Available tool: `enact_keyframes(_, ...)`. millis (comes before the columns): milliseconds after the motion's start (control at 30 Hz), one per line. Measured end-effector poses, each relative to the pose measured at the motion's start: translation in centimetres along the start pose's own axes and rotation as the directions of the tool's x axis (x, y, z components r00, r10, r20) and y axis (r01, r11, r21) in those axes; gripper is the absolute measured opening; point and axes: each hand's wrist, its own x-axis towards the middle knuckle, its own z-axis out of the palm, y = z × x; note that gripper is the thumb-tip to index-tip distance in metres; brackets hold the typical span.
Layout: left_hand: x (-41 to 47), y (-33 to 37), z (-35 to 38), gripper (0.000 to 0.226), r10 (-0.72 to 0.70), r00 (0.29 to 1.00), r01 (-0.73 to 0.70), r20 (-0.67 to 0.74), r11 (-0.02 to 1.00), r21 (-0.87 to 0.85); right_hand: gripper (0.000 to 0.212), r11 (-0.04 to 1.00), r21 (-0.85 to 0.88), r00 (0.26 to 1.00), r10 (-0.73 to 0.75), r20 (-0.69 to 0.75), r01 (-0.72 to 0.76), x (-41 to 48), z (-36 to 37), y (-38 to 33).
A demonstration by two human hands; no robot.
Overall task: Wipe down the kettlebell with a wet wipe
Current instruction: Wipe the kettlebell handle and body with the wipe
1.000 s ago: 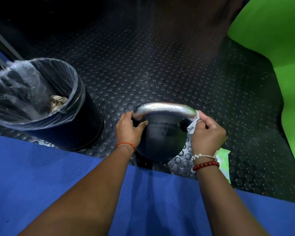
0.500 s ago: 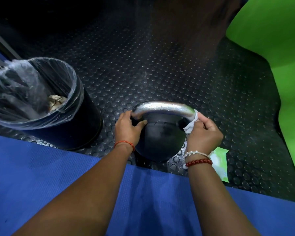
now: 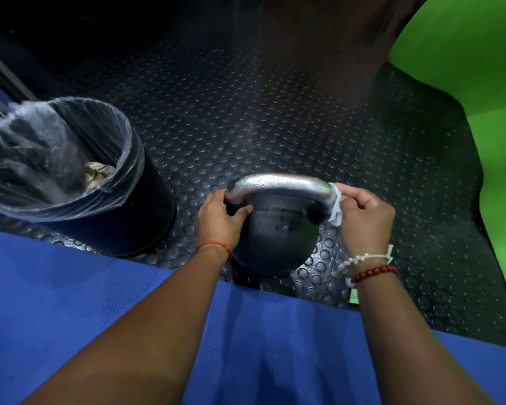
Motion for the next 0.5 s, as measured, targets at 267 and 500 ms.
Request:
enact_keyframes(267, -0.2, 0.0, 0.0, 0.027, -0.004, 1.000, 0.003, -0.005, 1.000, -0.014, 0.030, 0.994, -0.081, 0.942, -0.039, 0.335, 0.070, 2.9, -1.8, -1.4)
enact_keyframes(500, -0.2, 0.1, 0.0, 0.028, -0.010, 1.000, 0.010, -0.004, 1.000, -0.010, 0.031, 0.986, -0.132, 0.835, -0.011, 0.550, 0.099, 5.8, -1.2, -2.5)
